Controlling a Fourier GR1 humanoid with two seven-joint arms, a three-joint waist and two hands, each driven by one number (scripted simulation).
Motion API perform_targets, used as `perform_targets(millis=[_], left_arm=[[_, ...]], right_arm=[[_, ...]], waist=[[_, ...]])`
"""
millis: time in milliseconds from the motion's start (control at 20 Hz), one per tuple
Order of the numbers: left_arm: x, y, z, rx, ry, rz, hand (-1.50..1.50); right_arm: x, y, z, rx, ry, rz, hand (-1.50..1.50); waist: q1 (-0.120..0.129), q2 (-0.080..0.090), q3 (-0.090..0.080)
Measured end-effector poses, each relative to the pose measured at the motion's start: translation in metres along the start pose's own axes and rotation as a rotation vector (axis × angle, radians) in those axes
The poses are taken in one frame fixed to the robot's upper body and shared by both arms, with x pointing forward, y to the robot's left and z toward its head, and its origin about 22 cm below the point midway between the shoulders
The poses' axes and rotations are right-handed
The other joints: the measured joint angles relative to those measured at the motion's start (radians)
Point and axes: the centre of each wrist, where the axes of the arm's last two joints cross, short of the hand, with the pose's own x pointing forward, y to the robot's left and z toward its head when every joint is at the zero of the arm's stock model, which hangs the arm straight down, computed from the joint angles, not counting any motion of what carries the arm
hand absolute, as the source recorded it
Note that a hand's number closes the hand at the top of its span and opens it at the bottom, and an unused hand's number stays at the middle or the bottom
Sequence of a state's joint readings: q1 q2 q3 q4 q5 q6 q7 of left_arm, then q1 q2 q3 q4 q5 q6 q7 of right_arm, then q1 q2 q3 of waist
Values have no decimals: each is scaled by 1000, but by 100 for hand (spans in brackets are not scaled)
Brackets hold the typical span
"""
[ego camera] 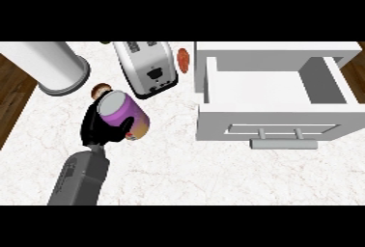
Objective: Pick up the can, place it into the drawer and close the drawer
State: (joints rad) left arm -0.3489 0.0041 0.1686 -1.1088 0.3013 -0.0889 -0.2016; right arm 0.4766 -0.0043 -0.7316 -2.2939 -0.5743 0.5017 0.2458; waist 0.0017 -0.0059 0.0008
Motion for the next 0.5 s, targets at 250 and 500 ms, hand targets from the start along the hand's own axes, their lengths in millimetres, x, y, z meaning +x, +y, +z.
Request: perform_targets(millis=[250,500], left_arm=[[30,-36,-8,-2,-30,-44,150],[63,-67,-18,-15,-54,-70,150]], right_arm=[[3,-1,5,3,0,4,-150],[3,0,4,0,1,-6,-150]], waist=[[-5,2,0],[-7,3,0]])
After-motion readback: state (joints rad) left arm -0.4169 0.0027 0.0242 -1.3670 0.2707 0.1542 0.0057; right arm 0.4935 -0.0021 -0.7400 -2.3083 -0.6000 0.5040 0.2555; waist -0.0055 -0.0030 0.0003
